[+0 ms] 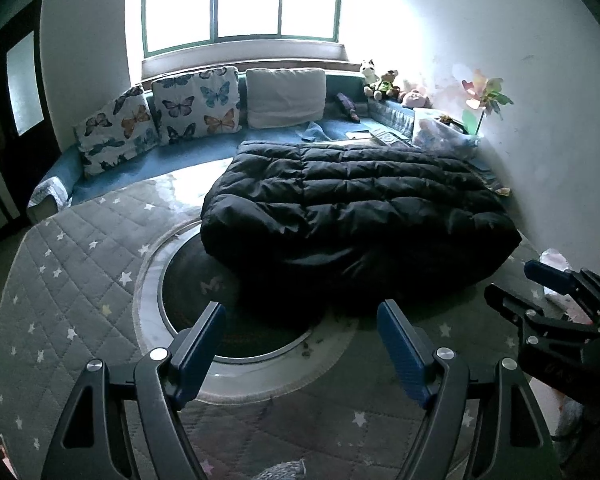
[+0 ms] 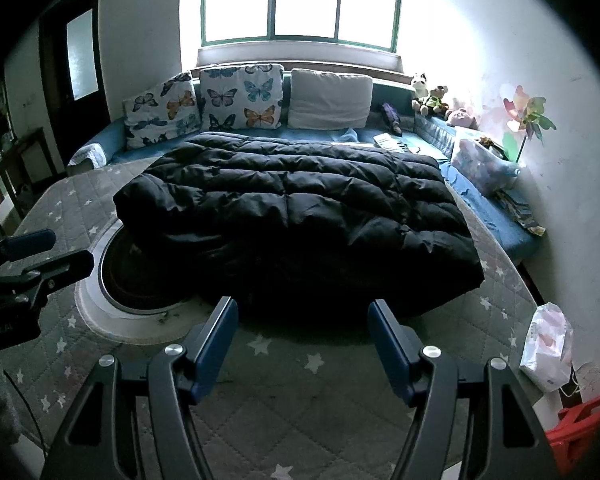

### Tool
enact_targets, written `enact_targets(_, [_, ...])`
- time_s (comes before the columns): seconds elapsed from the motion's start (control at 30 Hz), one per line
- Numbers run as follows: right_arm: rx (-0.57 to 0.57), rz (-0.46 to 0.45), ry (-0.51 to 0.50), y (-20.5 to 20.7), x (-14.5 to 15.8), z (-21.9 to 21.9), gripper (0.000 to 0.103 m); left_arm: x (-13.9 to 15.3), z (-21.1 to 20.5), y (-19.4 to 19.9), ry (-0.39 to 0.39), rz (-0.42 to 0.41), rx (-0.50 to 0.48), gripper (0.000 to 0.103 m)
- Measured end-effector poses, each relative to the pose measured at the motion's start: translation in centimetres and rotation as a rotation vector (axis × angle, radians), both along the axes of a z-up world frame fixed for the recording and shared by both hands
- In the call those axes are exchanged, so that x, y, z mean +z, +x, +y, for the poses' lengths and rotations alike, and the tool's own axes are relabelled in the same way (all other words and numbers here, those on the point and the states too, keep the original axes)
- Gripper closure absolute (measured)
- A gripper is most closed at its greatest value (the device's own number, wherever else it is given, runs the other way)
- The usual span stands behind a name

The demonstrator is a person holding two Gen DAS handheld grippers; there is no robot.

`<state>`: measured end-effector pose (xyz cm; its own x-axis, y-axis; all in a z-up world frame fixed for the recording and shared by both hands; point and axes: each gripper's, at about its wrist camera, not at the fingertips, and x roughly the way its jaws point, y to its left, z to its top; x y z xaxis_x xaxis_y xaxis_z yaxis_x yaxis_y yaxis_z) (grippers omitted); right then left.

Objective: Fold large clothes

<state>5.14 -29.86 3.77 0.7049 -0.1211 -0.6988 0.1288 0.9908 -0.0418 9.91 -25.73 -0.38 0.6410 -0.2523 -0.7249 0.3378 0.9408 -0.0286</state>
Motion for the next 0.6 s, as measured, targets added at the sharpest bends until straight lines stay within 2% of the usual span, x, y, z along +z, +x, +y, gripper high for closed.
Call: enact_targets(0.6, [-0.001,0.001,0.002,-0.03,0.00,0.08,0.029,-0.51,-0.47,-0.10,0.003,-0.006,-0.013,0.020])
